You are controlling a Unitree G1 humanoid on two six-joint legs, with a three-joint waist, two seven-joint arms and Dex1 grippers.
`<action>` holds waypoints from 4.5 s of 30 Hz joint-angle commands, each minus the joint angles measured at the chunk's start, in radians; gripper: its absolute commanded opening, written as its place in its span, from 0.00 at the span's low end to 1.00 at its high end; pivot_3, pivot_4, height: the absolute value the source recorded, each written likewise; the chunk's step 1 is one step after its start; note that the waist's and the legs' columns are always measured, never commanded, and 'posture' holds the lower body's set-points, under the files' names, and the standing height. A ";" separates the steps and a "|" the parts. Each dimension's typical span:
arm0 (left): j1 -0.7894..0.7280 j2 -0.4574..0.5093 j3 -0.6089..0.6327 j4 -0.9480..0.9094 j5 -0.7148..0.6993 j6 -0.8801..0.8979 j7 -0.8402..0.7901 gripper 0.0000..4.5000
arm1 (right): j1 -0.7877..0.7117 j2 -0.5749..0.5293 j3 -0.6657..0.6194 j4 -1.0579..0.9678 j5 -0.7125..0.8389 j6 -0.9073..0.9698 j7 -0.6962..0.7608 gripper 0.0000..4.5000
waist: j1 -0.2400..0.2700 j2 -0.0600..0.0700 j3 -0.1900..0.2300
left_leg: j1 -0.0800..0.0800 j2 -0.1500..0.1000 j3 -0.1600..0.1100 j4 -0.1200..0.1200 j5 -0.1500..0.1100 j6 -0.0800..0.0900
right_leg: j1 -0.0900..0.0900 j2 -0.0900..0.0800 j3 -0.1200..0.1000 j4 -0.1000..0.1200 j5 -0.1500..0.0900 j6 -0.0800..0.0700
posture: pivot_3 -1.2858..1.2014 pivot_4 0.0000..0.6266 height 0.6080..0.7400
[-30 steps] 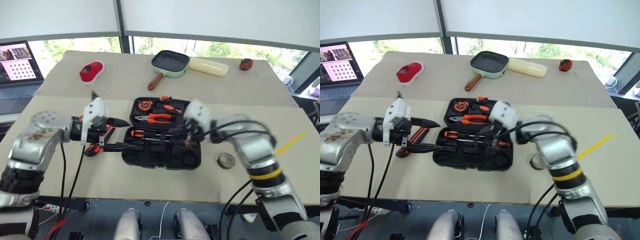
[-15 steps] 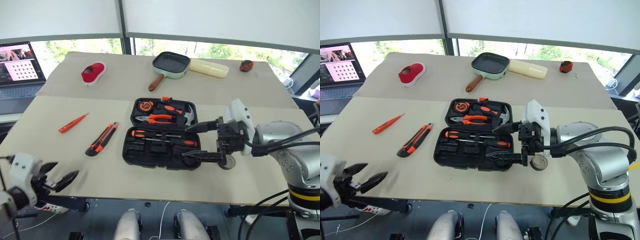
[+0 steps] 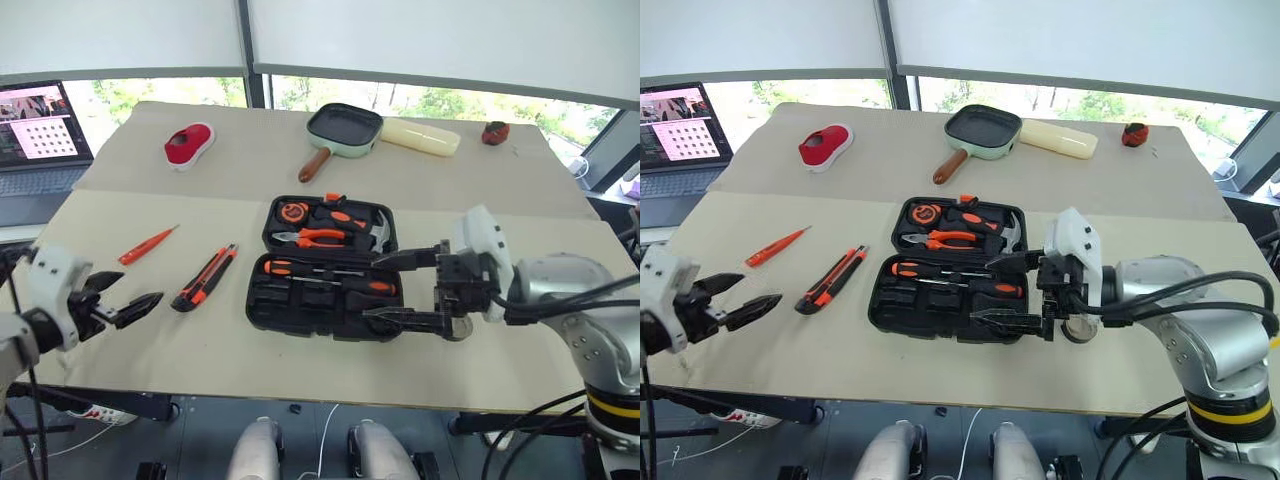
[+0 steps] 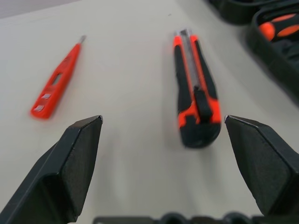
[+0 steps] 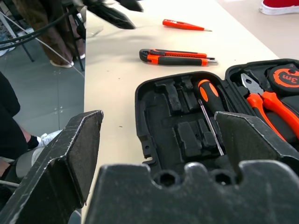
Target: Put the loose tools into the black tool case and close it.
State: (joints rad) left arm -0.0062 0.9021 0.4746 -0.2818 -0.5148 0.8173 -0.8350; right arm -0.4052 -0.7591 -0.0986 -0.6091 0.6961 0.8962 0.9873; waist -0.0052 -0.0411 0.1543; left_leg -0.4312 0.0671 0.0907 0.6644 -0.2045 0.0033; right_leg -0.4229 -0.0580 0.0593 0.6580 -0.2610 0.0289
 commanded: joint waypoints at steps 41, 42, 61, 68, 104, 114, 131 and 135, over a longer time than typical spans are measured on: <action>-1.028 -0.022 -0.560 1.571 0.635 -0.668 -0.096 1.00 | 0.167 -0.128 -0.156 -0.179 0.224 0.005 -0.222 0.99 | 0.015 -0.009 0.000 | -0.007 -0.001 -0.001 0.000 0.000 0.000 | -0.002 0.001 -0.001 -0.001 0.001 0.002 | 0.52 0.24 1.00; -1.027 -0.024 -0.559 1.578 0.637 -0.664 -0.097 1.00 | 0.171 -0.133 -0.163 -0.183 0.233 0.006 -0.227 0.99 | 0.014 -0.009 0.000 | -0.007 -0.002 -0.001 0.000 0.000 0.000 | -0.002 0.001 -0.001 -0.001 0.001 0.002 | 0.52 0.24 1.00; -1.089 -0.033 -0.500 1.487 0.581 -0.647 -0.371 0.09 | 0.266 -0.195 -0.222 -0.197 0.267 -0.047 -0.223 1.00 | 0.009 -0.011 0.001 | -0.006 -0.001 -0.003 0.004 0.001 0.000 | -0.001 0.001 -0.002 0.004 0.001 0.002 | 0.52 0.24 1.00; -0.971 -0.085 -0.552 0.875 0.433 -0.539 -0.685 0.09 | 0.357 -0.212 -0.224 -0.184 0.212 -0.079 -0.196 1.00 | 0.020 -0.011 0.001 | -0.012 -0.002 -0.008 0.011 0.000 0.000 | 0.000 -0.001 -0.008 0.004 0.001 0.003 | 0.52 0.24 1.00; -0.968 -0.300 -0.948 0.752 0.669 -0.629 -0.667 0.09 | 0.491 -0.172 -0.274 -0.282 0.251 -0.084 -0.353 1.00 | 0.011 -0.010 0.000 | -0.010 -0.002 -0.011 0.014 0.000 0.001 | 0.002 0.002 -0.006 0.006 0.001 0.004 | 0.52 0.24 1.00; -0.987 -0.281 -0.894 0.721 0.584 -0.552 -0.758 0.35 | 0.483 -0.167 -0.264 -0.267 0.244 -0.089 -0.359 1.00 | 0.011 -0.010 0.000 | -0.010 -0.002 -0.011 0.014 0.000 0.001 | 0.002 0.002 -0.006 0.006 0.001 0.004 | 0.52 0.24 1.00; -0.919 -0.348 -0.688 0.800 0.358 -0.679 -0.694 0.42 | 0.461 -0.159 -0.221 -0.254 0.233 -0.091 -0.363 1.00 | 0.010 -0.010 0.000 | -0.010 -0.002 -0.011 0.014 0.000 0.001 | 0.002 0.002 -0.006 0.006 0.001 0.004 | 0.52 0.24 1.00; -0.848 -0.380 -0.660 0.800 0.341 -0.752 -0.668 0.12 | 0.456 -0.159 -0.216 -0.250 0.232 -0.088 -0.367 1.00 | 0.008 -0.010 0.000 | -0.010 -0.001 -0.011 0.014 0.000 0.001 | 0.001 0.002 -0.006 0.006 0.001 0.004 | 0.52 0.24 1.00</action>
State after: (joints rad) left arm -0.8530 0.5267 -0.2232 0.5382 -0.1497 0.1145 -1.5181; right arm 0.0608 -0.9206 -0.3033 -0.8523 0.9250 0.8256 0.6273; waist 0.0026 -0.0508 0.1546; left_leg -0.4416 0.0656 0.0793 0.6789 -0.2041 0.0042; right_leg -0.4215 -0.0558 0.0538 0.6640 -0.2603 0.0327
